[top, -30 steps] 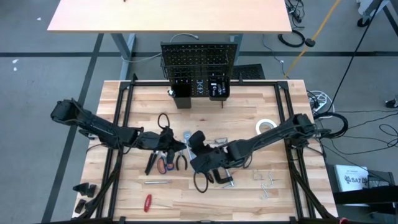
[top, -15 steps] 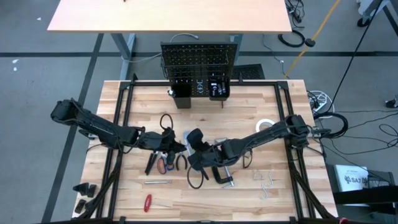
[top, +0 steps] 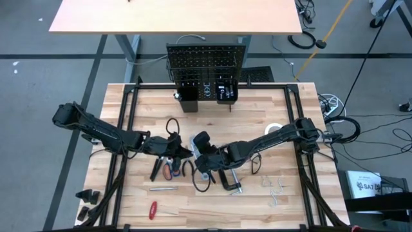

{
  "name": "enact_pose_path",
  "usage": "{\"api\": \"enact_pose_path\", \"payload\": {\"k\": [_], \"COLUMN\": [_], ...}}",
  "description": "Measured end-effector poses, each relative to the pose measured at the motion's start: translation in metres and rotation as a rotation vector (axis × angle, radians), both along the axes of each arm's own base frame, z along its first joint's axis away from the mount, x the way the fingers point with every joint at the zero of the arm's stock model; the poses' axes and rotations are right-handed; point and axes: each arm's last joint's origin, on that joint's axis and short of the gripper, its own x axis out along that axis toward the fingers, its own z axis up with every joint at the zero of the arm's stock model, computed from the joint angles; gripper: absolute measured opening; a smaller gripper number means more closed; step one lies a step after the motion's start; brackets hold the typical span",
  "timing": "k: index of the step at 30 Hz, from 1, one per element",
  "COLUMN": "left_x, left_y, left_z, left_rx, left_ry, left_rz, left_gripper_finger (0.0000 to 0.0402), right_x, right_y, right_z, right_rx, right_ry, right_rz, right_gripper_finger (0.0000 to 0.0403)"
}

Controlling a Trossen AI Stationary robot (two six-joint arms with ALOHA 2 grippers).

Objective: Hang tools onto peg board
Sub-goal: Put the wrench into the left black bin on the peg board

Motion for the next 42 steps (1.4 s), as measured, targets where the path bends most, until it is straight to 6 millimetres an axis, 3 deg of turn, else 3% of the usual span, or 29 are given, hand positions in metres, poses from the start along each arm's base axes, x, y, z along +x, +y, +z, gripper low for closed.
{"api": "enact_pose_path", "payload": {"k": [4, 8, 13, 16, 21, 26, 30, 42], "left_x": [0.000, -0.002, -0.016, -0.027, -0.049, -0.065, -0.067, -0.050], "left_y": [0.001, 0.002, 0.007, 0.007, 0.001, -0.004, -0.007, -0.008], "left_z": [0.000, 0.003, 0.017, 0.031, 0.045, 0.049, 0.052, 0.049], "left_rx": [0.054, 0.095, 0.160, 0.255, 0.353, 0.469, 0.562, 0.638], "left_ry": [-0.008, -0.007, -0.026, -0.077, -0.168, -0.368, -0.590, -0.722], "left_rz": [-0.017, -0.023, -0.043, -0.100, -0.103, -0.029, -0.002, 0.031], "left_gripper_finger": [0.0041, 0.0098, 0.0166, 0.0186, 0.0191, 0.0191, 0.0192, 0.0192], "right_x": [-0.002, -0.008, -0.014, -0.020, -0.045, -0.063, -0.064, -0.049], "right_y": [-0.001, -0.004, -0.009, -0.014, -0.029, -0.041, -0.047, -0.050], "right_z": [-0.002, -0.005, -0.002, 0.008, 0.017, 0.024, 0.025, 0.037], "right_rx": [0.047, 0.097, 0.195, 0.264, 0.391, 0.729, 0.936, 1.004], "right_ry": [-0.015, 0.002, 0.017, -0.015, -0.138, -0.459, -0.666, -0.965], "right_rz": [-0.066, -0.150, -0.209, -0.231, -0.263, -0.114, 0.018, 0.137], "right_gripper_finger": [0.0006, 0.0006, 0.0006, 0.0006, 0.0006, 0.0006, 0.0006, 0.0006]}}
